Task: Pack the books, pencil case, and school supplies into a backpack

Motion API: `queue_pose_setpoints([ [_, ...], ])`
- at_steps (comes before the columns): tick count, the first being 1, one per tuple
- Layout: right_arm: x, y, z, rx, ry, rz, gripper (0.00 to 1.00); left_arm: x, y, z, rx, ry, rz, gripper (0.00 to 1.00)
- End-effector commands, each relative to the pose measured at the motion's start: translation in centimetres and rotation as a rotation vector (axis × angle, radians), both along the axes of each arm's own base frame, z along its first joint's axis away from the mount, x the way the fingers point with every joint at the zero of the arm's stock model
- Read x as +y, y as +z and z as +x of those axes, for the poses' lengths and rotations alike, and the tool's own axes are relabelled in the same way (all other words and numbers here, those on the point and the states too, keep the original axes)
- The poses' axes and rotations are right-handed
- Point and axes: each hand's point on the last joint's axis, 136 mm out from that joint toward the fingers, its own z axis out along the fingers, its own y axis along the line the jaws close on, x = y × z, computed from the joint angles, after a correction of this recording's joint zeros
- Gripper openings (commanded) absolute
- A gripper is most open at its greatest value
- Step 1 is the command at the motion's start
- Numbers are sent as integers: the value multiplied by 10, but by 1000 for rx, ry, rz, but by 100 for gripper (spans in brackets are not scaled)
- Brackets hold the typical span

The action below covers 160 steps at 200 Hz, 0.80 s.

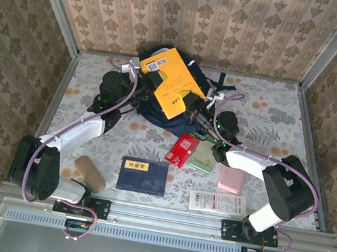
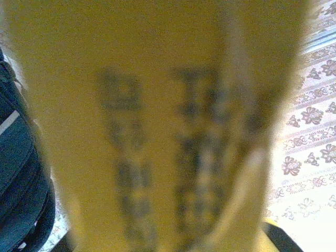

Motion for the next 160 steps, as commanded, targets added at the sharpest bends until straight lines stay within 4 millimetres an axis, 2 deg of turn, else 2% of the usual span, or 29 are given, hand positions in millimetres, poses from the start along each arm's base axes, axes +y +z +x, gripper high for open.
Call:
queue_pose_setpoints([
  [1,-23,19,0,-48,-130,-16,2,3,23,6,-72,42,-1,3],
  [26,-43,0,-2,-9,-171,-104,0,-3,7,7,-39,13,76,49],
  [31,-48,-9,-1,12,-174,-131,0,-4,2,8,-31,5,105,55],
  [35,-56,-3,-5,7,-183,-138,0,-5,-1,8,-26,-3,131,59],
  [42,-67,-14,-5,41,-198,-186,0,-7,-10,8,-8,-18,199,63],
  [57,-96,-39,-11,130,-244,-320,0,-4,-36,11,59,-37,439,66],
  [69,-122,-48,-19,156,-297,-405,0,-3,-48,14,59,-79,619,67],
  [81,-144,-50,-26,151,-338,-452,0,-5,-58,19,50,-135,724,67],
  [86,-154,-51,-29,154,-354,-471,0,-9,-63,21,47,-167,743,67],
  [91,-162,-54,-32,162,-366,-492,0,-24,-66,15,27,-221,757,67],
  [106,-182,-60,-39,185,-389,-533,0,-38,-84,24,29,-303,795,67],
  [132,-199,-71,-48,206,-391,-515,0,-68,-110,43,4,-483,784,67],
  [141,-201,-75,-49,216,-386,-506,0,-73,-122,52,-1,-517,798,67],
  [160,-200,-80,-52,221,-366,-496,0,-84,-133,70,-33,-563,770,68],
])
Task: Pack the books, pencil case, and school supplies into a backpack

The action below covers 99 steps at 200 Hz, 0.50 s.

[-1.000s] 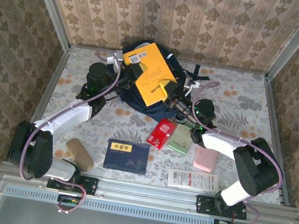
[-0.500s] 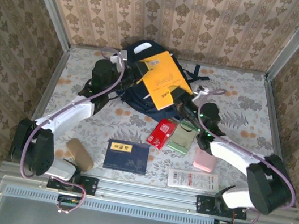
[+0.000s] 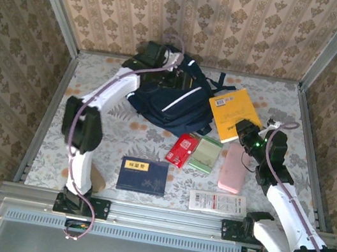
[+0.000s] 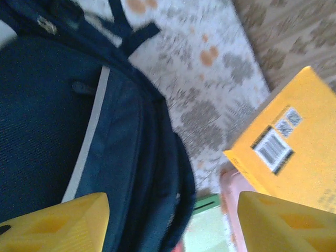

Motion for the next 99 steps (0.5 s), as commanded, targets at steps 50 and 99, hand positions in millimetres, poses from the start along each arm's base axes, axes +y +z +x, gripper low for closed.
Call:
queue_pose_setpoints([
  [50,17,2,-12,-41,122,39,0,-1,-58,43,90,-78,-12,64],
  [99,17,-7,-6,-26,136,60,0,-27,-78,26,159,-143,-84,56],
])
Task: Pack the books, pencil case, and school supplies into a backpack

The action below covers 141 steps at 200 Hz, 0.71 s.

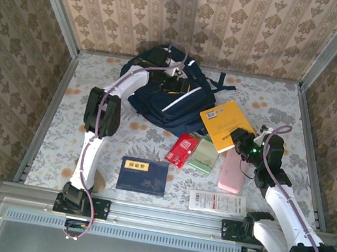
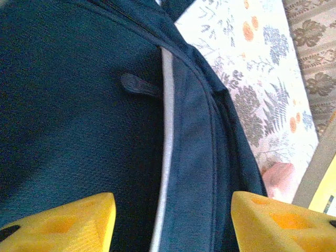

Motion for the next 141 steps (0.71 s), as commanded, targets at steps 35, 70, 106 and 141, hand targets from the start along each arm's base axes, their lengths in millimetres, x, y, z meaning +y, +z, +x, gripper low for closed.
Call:
queue_pose_setpoints([
  [35,6,14,12,-79,44,68,0,-42,-5,-30,54,-105,-102,48],
  [70,6,12,13,-71,44,77,0,-38,-25,-29,74,-82,-42,49],
  [106,5,14,13,-74,44,75,0,-27,-19,-24,29,-62,-14,51],
  [141,5,11,14,-68,45,76,0,-25,28,-15,-80,-42,-121,54],
])
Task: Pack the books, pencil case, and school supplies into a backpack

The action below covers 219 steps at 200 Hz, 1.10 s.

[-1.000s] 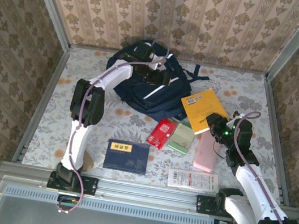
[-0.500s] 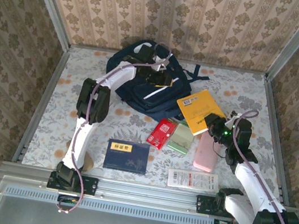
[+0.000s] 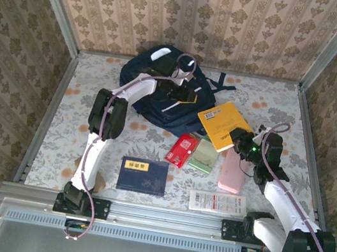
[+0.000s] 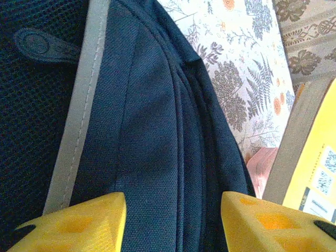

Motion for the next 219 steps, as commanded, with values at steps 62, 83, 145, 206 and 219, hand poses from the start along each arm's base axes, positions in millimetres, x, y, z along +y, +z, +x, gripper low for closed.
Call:
queue_pose_setpoints([
  [62,4,20,7,-93,22,29,0,38,33,53,-79,156,-42,61],
  [83,4,18,7,-87,25,30,0,36,22,55,-41,159,-32,61],
  [145,7,13,11,-77,31,66,0,9,3,35,34,82,-43,60],
  [206,7,11,6,-74,35,55,0,2,0,26,58,55,-60,56],
  [219,7,10,6,-74,33,55,0,1,5,24,55,49,-78,50],
])
